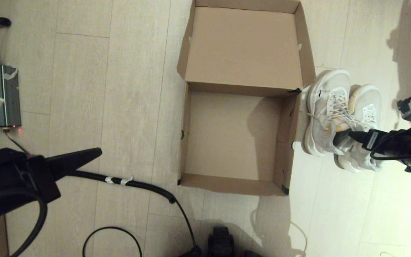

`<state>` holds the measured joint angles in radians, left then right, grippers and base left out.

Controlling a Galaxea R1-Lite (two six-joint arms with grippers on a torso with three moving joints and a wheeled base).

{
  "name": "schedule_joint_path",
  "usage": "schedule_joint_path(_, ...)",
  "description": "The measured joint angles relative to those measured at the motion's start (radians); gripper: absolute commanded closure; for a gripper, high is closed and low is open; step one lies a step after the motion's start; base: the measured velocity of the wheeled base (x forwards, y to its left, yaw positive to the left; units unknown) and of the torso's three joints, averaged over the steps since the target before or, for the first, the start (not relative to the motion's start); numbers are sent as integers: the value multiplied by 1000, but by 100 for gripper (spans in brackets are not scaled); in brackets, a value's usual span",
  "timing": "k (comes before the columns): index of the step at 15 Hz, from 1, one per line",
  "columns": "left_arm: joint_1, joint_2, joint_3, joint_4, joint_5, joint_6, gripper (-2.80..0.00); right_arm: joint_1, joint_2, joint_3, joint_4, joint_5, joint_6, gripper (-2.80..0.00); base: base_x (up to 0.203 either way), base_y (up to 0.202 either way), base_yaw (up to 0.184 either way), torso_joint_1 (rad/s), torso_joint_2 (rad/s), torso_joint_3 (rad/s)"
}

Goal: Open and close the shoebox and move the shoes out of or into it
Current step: Put the shoes into the shoe box

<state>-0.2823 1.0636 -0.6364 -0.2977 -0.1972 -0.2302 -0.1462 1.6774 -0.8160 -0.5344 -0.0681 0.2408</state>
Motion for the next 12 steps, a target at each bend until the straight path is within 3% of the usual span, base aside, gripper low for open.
schedule_joint_path(7, 0, 2, 14, 5, 2, 1, 0, -20, 206, -17, -238, 67, 18, -280, 0, 0, 0, 0, 0, 0)
schedule_joint_path(8, 0, 3, 16, 7, 3, 2, 0, -25, 233, -17, -283, 81, 18, 0, 0, 0, 0, 0, 0, 0)
schedule_joint_path(12, 0, 12, 26, 7, 4, 2, 0, -37, 318, -39, -376, 86, 23, 0, 0, 0, 0, 0, 0, 0)
